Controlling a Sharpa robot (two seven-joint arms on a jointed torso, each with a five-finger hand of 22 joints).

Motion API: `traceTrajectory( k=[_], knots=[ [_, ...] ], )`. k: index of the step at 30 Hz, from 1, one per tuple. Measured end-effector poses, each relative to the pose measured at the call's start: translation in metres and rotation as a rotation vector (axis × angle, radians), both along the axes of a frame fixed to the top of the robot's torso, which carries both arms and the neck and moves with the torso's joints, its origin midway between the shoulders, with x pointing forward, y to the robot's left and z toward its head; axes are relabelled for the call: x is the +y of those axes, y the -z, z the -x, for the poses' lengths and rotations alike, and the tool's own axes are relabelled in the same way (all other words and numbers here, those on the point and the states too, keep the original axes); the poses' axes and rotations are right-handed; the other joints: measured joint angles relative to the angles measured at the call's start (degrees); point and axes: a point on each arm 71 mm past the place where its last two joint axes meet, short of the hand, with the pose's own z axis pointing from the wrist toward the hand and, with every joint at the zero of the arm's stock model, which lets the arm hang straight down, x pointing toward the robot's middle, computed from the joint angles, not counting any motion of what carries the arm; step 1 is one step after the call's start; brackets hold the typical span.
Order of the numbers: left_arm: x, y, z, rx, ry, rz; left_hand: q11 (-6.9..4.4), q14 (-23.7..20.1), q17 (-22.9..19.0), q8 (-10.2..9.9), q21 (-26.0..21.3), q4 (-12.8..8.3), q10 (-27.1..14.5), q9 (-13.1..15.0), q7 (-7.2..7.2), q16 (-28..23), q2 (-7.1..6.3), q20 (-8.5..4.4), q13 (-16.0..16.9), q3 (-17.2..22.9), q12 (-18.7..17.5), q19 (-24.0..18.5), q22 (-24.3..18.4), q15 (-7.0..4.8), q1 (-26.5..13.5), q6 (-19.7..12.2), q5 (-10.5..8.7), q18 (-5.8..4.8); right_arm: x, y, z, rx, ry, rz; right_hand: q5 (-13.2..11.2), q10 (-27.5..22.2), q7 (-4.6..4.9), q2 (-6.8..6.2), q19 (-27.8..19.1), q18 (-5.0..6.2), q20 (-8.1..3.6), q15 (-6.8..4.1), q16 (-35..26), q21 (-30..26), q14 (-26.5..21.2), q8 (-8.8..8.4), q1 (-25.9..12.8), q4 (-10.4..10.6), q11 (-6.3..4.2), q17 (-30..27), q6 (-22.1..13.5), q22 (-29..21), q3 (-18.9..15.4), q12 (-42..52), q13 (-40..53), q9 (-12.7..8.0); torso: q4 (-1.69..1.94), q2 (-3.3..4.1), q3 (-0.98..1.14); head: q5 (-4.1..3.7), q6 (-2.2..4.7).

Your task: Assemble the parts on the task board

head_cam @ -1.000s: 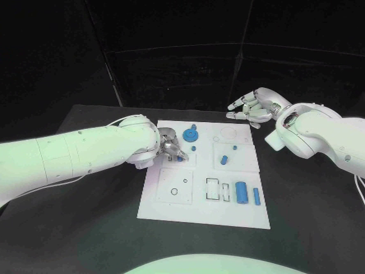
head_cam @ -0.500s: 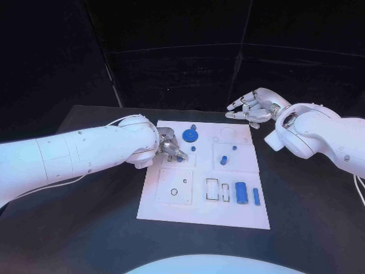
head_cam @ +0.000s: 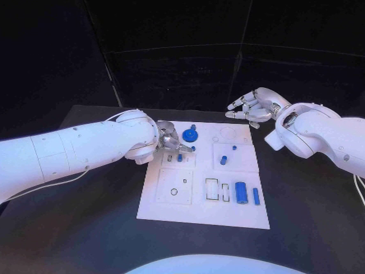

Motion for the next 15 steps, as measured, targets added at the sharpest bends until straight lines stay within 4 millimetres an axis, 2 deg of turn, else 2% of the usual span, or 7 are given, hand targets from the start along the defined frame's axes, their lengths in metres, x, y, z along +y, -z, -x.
traceTrajectory(
  k=[3,6,11,12,15],
  knots=[
    [0.0,-0.01,-0.004,-0.018,-0.009,0.021,-0.2,0.0,0.0,0.0,0.0,0.44,-0.2,0.14,0.0,0.0,-0.4,-0.19,-0.12,-1.14,0.0,0.19,0.0,0.0,0.49,0.0,0.0,0.0,0.0,0.0,0.0,0.0,0.001,0.0,0.0,0.0,0.0,0.0,0.0,0.0,0.0,0.0,0.0,0.0,0.0,0.0,0.0,0.0,0.0,-0.01,0.0,-0.03,0.0,0.0,0.0,0.0,0.0,0.0,0.01,0.0,0.03],
    [0.003,-0.02,-0.007,-0.034,-0.019,0.033,-0.17,0.0,0.0,-0.04,-0.37,0.07,-0.23,0.09,-0.06,0.0,0.52,-0.19,-0.63,-1.78,-0.14,0.19,-0.19,0.0,2.89,-0.78,0.0,0.0,0.0,0.0,0.0,-0.001,0.001,0.0,0.0,0.0,0.0,0.0,0.0,0.0,0.0,0.0,0.0,0.0,0.0,0.0,0.0,0.0,0.0,-0.01,0.0,-0.03,0.0,0.0,0.0,0.0,0.0,0.0,0.03,0.0,0.07],
    [0.014,-0.038,-0.017,-0.062,-0.041,0.032,0.87,0.03,0.0,-2.33,-1.12,0.94,-1.27,-1.19,1.05,0.0,1.31,-0.19,-1.75,-3.8,-1.16,0.19,-0.87,0.03,3.68,-3.52,0.0,0.0,-0.001,0.0,-0.001,-0.001,0.002,0.001,0.0,0.0,0.0,0.0,0.0,0.0,0.0,0.0,0.0,0.0,0.0,0.0,0.0,0.1,0.0,-0.01,0.0,-0.02,-0.1,0.0,-0.07,0.0,0.0,0.0,0.04,-0.1,0.2],
    [0.016,-0.041,-0.02,-0.067,-0.046,0.03,1.04,0.09,0.0,-3.02,-1.12,1.17,-1.44,-1.65,1.47,0.0,1.64,-0.19,-1.87,-4.34,-1.17,0.19,-0.91,0.55,4.01,-3.95,0.0,0.0,-0.001,0.0,-0.001,-0.001,0.003,0.001,0.0,0.0,0.0,0.0,0.0,0.0,0.0,0.0,0.0,0.0,0.0,0.0,0.0,0.14,0.0,-0.01,0.0,-0.02,-0.15,0.0,-0.08,0.0,0.0,0.0,0.05,-0.12,0.22],
    [0.024,-0.049,-0.03,-0.077,-0.066,0.018,1.35,0.02,0.0,-4.25,-1.12,1.55,-1.75,-2.69,1.96,0.0,1.66,0.23,-1.91,-5.51,-1.17,0.2,-0.91,0.66,4.68,-4.43,0.0,0.0,-0.001,0.0,-0.001,-0.001,0.004,0.001,0.0,0.0,0.0,0.0,0.0,0.0,0.0,0.0,0.0,0.0,0.0,0.0,0.01,0.14,0.0,-0.01,0.0,-0.02,-0.15,0.0,-0.08,0.0,0.0,0.0,0.06,-0.15,0.28]
  ],
)
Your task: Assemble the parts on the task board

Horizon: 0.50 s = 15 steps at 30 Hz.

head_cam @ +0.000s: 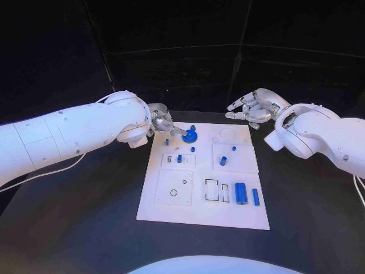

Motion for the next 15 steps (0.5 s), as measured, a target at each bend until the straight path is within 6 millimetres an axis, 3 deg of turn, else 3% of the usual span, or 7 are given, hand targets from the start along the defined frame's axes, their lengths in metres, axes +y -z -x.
traceTrajectory(
  k=[7,15],
  knots=[
    [0.005,-0.005,-0.023,0.017,-0.031,-0.035,0.61,-0.01,0.0,-1.39,-0.42,0.62,-0.61,-1.64,0.21,0.0,0.87,0.44,-0.51,-2.06,-0.28,-0.05,-0.29,0.39,1.43,-0.21,0.0,0.0,0.002,0.0,0.0,0.0,-0.003,-0.001,0.0,0.0,0.0,-0.01,0.0,0.0,0.0,0.0,0.0,0.0,0.0,0.0,0.01,0.0,0.0,0.0,0.0,0.0,0.0,0.0,0.0,0.0,-0.05,0.04,-0.02,0.36,0.09],
    [0.012,0.0,-0.038,0.06,-0.05,-0.073,0.6,0.2,0.0,-1.59,-0.78,0.91,-0.63,-2.39,0.28,0.0,1.51,0.45,-0.84,-3.28,-0.28,-0.05,-0.42,0.6,2.07,0.37,0.0,0.0,0.003,0.0,0.0,0.0,-0.005,-0.001,0.0,0.0,0.0,-0.02,0.0,0.0,0.0,0.0,0.0,0.0,0.0,0.0,0.02,0.0,0.0,0.01,0.0,0.01,0.0,0.0,0.01,-0.05,-0.18,0.12,-0.03,0.51,0.06]
  ],
)
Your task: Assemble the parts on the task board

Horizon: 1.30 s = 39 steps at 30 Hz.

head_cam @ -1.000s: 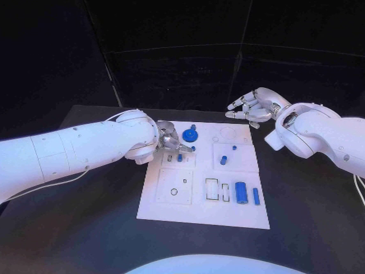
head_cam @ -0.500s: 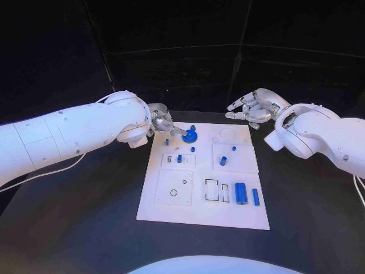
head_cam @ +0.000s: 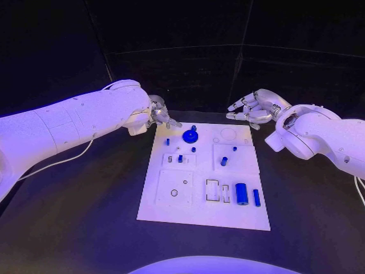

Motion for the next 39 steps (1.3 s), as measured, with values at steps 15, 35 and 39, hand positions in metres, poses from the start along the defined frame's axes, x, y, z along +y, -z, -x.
traceTrajectory(
  k=[15,35,39],
  knots=[
    [0.004,0.016,-0.01,0.061,0.004,-0.087,-0.19,0.0,0.0,0.0,0.0,0.27,-0.19,-0.23,-0.07,0.0,0.6,0.0,-0.07,-0.61,0.0,0.0,0.01,0.0,0.6,0.77,0.0,0.0,0.002,0.0,0.0,0.0,-0.005,-0.001,0.0,0.0,0.0,0.0,0.0,0.0,0.0,0.0,0.0,0.0,0.0,0.0,0.0,0.0,0.0,0.0,0.0,0.0,0.0,0.0,0.0,0.0,0.06,-0.02,-0.03,0.41,-0.31],
    [0.0,0.029,-0.009,0.123,0.035,-0.129,-0.19,0.0,0.0,0.01,0.0,0.12,-0.19,-0.57,-0.27,0.0,1.42,0.0,0.16,-1.38,0.0,0.0,0.63,-0.01,1.92,1.5,0.0,0.01,0.006,0.0,0.0,0.0,-0.012,-0.003,0.2,0.0,0.0,0.0,0.0,-0.01,0.0,0.0,0.0,0.0,0.0,0.03,0.01,0.0,0.0,0.07,0.0,0.06,0.0,0.0,0.06,0.01,0.05,-0.05,-0.03,0.45,-0.51],
    [0.001,0.031,-0.009,0.13,0.038,-0.134,-0.19,0.0,0.0,0.01,0.0,-0.04,-0.19,-0.68,-0.27,0.0,1.82,0.0,0.16,-1.54,0.0,0.0,0.63,-0.01,2.32,1.5,0.0,0.0,0.006,0.0,0.0,0.0,-0.013,-0.003,0.2,0.0,0.0,0.0,0.0,0.0,0.0,0.0,0.0,0.0,0.0,0.24,0.01,0.0,0.0,0.2,0.0,0.27,0.0,0.0,0.25,0.01,0.05,-0.05,-0.03,0.51,-0.58]
  ],
)
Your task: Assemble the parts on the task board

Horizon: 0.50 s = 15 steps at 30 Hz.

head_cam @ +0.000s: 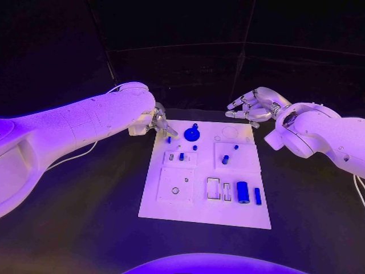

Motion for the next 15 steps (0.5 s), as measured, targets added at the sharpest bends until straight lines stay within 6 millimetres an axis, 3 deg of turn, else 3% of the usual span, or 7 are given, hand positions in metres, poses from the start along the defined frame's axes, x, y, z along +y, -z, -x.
traceTrajectory(
  k=[15],
  knots=[
    [-0.0022,0.0039,0.0023,0.031,0.013,-0.004,0.0,0.0,0.0,0.0,0.0,-0.79,0.0,-0.57,-0.01,0.0,1.42,0.0,-0.01,-0.79,0.0,0.0,0.06,0.0,2.52,0.41,0.0,0.0,0.0007,-0.0001,-0.0001,-0.002,-0.001,-0.001,0.22,0.0,0.0,0.24,0.0,0.0,0.0,0.0,0.0,0.0,0.0,0.0,0.24,0.0,0.0,-0.01,0.0,0.06,0.0,0.0,-0.01,0.0,0.03,-0.02,0.05,0.01,-0.24]
  ],
)
